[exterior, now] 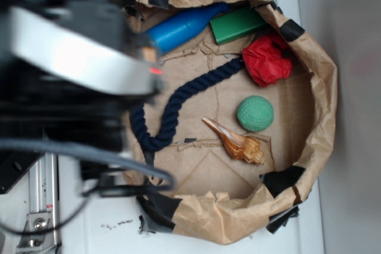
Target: Grab the shell.
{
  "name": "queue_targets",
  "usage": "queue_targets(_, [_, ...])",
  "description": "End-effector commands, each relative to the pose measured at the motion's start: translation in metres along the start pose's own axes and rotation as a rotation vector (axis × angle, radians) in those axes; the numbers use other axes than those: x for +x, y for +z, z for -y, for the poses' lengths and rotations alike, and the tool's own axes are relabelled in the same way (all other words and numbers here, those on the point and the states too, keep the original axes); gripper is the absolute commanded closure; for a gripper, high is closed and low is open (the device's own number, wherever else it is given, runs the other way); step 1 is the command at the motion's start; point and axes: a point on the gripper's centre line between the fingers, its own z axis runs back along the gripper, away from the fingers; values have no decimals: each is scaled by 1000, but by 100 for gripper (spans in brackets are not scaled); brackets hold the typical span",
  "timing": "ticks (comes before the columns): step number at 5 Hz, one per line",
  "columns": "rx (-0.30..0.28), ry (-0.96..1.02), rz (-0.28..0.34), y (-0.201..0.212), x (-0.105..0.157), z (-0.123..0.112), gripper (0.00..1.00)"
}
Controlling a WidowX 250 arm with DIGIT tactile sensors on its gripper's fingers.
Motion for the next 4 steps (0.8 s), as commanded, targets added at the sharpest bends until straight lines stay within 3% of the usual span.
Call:
queue_targets(1, [-24,-339,246,-22,45,13,0])
queue_targets(2, [-58,-435,250,-47,55,11,0])
queue_targets(4, [-72,-597,194,-104,100,29,0])
